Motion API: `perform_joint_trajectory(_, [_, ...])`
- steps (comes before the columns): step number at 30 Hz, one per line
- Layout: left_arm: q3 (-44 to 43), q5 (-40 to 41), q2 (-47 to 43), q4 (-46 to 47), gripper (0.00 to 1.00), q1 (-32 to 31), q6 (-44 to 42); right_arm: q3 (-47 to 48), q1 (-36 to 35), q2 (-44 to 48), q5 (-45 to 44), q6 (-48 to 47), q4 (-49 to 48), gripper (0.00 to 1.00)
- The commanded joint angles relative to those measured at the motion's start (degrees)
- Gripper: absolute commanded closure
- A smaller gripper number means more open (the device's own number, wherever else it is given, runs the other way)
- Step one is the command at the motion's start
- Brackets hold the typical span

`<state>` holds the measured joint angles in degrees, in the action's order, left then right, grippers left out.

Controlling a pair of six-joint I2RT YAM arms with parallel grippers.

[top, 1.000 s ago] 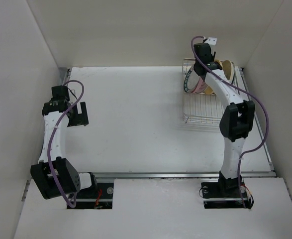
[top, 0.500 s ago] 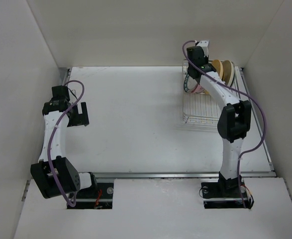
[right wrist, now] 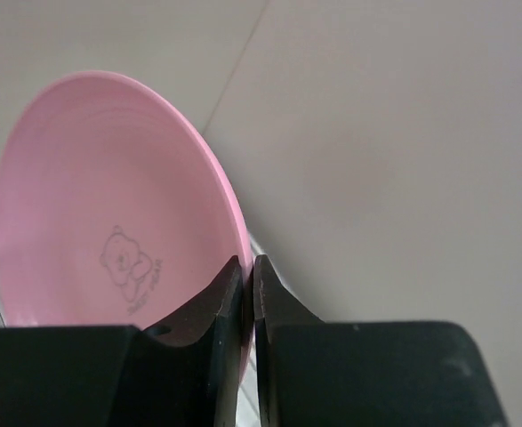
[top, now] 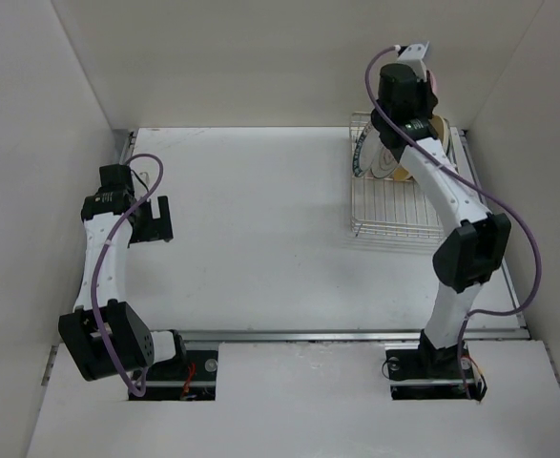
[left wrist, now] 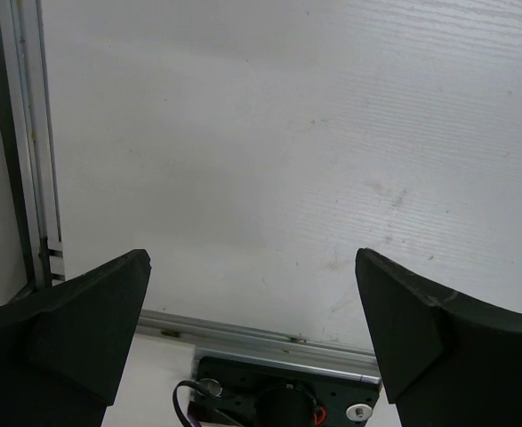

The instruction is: Unload the plates from the dish rack

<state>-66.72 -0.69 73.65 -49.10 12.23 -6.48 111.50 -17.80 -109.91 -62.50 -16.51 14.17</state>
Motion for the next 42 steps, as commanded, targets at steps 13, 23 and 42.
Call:
perform_joint_trajectory(13, [0.27, -2.30, -3.60, -1.44, 0.00, 0.34, -1.34, -3.41, -26.05, 6.39, 18.68, 11.60, 3.88, 1.00])
perform_joint_trajectory(23, [0.27, 1.92, -4.65, -0.91, 0.00, 0.34, -0.73, 0.02, -26.05, -13.11, 63.81, 38.27, -3.71, 1.00])
perform_joint_trajectory(42, [0.27, 1.39, -3.60, -0.91, 0.00, 0.34, -0.73, -4.90, -19.99, -12.82, 70.89, 48.17, -5.32, 0.36])
